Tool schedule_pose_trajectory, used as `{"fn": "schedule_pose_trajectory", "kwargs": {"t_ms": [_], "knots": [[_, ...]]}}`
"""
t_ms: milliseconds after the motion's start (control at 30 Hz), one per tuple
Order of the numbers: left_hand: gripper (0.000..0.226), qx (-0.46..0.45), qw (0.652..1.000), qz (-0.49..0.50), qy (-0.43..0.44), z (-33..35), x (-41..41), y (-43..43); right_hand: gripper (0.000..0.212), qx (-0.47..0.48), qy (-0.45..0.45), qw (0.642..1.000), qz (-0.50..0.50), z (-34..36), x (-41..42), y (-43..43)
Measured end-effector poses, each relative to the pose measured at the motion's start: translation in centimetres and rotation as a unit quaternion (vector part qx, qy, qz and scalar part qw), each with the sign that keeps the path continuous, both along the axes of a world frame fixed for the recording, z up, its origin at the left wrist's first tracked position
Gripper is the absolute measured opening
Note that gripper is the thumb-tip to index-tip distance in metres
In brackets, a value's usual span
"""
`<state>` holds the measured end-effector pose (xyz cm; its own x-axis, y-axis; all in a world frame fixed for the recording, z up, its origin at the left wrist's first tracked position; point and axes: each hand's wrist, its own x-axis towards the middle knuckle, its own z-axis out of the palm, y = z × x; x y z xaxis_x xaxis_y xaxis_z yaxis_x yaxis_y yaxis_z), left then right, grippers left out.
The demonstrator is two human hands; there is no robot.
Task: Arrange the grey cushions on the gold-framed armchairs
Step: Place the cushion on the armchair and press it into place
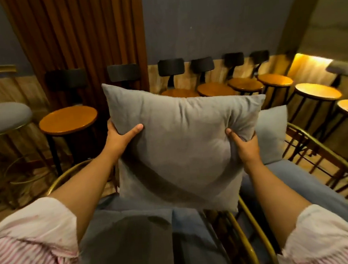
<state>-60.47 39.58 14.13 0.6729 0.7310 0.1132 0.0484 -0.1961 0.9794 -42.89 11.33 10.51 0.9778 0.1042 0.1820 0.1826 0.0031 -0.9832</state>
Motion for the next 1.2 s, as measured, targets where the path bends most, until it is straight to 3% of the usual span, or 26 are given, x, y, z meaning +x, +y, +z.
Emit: {"fn": "schedule_pose_trajectory", "kwargs": {"t_ms": [167, 367, 433, 567, 800, 933, 1000, 1067, 1133, 1200], "knots": [[0.100, 0.003, 0.997, -0.079, 0.011, -0.4, 4.4, -7.1, 0.072, 0.011, 0.006, 0.995, -0.099, -0.5, 2.1, -8.3], [0.103, 0.019, 0.994, -0.104, 0.029, -2.4, 13.9, -17.9, 0.087, -0.033, 0.026, 0.988, -0.148, -1.1, 9.2, -19.8], [0.101, 0.004, 0.994, -0.104, 0.032, -3.6, 17.4, -21.8, 0.096, -0.057, 0.045, 0.985, -0.157, -1.3, 12.2, -23.7], [0.100, -0.038, 0.992, -0.111, 0.054, -6.2, 24.9, -29.4, 0.092, -0.094, 0.085, 0.978, -0.168, -2.5, 19.2, -31.4], [0.097, -0.101, 0.984, -0.117, 0.088, -10.9, 35.7, -36.4, 0.107, -0.158, 0.155, 0.964, -0.149, -5.6, 29.8, -38.7], [0.109, -0.073, 0.980, -0.115, 0.144, -13.2, 41.7, -38.7, 0.089, -0.225, 0.184, 0.944, -0.159, -8.8, 35.5, -39.8], [0.106, -0.001, 0.961, -0.150, 0.234, -15.4, 43.8, -40.6, 0.082, -0.340, 0.197, 0.914, -0.099, -11.9, 36.7, -39.3], [0.100, 0.120, 0.900, -0.232, 0.350, -18.4, 44.3, -43.1, 0.081, -0.446, 0.202, 0.872, -0.002, -15.8, 35.9, -38.3], [0.094, 0.208, 0.852, -0.268, 0.400, -21.2, 44.0, -44.9, 0.077, -0.485, 0.206, 0.849, 0.031, -19.0, 34.0, -37.5], [0.093, 0.235, 0.841, -0.264, 0.409, -23.3, 44.2, -45.6, 0.074, -0.503, 0.195, 0.842, 0.007, -21.4, 33.2, -37.3]]}}
